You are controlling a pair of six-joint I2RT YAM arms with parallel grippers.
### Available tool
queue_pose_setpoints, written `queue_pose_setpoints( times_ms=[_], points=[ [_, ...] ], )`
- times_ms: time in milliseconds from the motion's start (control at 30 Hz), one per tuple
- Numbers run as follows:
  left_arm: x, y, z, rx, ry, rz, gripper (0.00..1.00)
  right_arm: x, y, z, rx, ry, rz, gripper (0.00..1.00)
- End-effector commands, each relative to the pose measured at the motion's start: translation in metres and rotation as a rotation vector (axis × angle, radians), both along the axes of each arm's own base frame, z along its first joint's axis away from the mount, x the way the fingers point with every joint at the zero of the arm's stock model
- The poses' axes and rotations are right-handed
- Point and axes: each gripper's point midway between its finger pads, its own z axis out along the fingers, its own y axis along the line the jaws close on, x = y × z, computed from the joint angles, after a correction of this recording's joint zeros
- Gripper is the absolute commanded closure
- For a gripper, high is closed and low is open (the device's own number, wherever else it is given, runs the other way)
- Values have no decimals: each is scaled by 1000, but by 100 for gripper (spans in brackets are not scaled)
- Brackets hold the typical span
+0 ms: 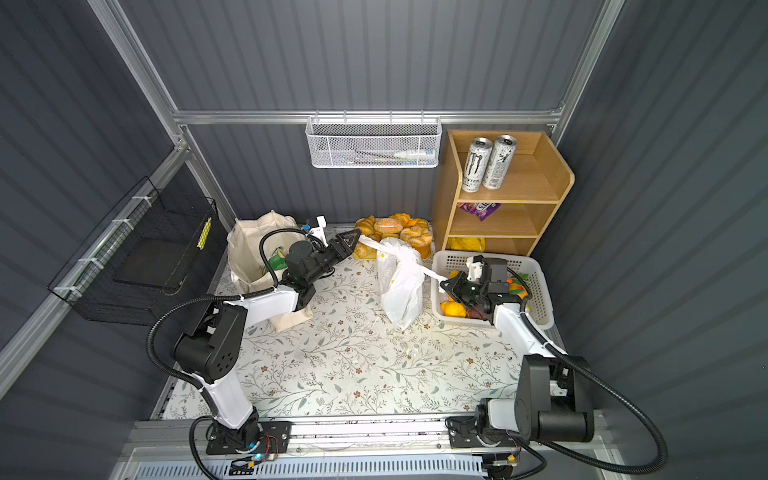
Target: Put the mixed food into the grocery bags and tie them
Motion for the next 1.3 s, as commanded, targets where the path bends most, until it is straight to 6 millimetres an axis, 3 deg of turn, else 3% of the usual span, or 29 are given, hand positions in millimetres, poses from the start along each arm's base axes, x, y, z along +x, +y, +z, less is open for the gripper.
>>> queue_pose_setpoints(
  times_ms=[0,133,300,600,767,833,900,1033,1067,1167,1267],
  points=[
    [2,0,-16,-17,89,-4,28,5,-1,9,-5,-19,0,100],
    [1,6,-44,1,168,59,21,5,-1,13,-9,-29,2,100],
    [7,1,-58,-10,207,56,19,6,0,13,-6,-27,4,100],
    [29,-34,-63,-29,198,19,19,5,1,12,-1,-28,9,100],
    [44,-43,-62,-44,181,29,19,4,1,10,5,-26,11,100],
    [48,-44,-62,-53,174,37,26,3,1,11,5,-27,11,100],
    [49,-46,-61,-80,164,31,39,2,1,11,4,-29,10,100],
    [49,-46,-58,-147,154,16,90,1,-1,10,2,-29,3,100],
    [48,-46,-57,-155,152,15,98,1,-2,10,2,-30,-1,100],
    [46,-43,-54,-161,145,20,100,0,-9,10,3,-29,-22,100],
    [44,-37,-48,-142,137,25,100,-1,-28,7,1,-24,-91,100]
  ],
)
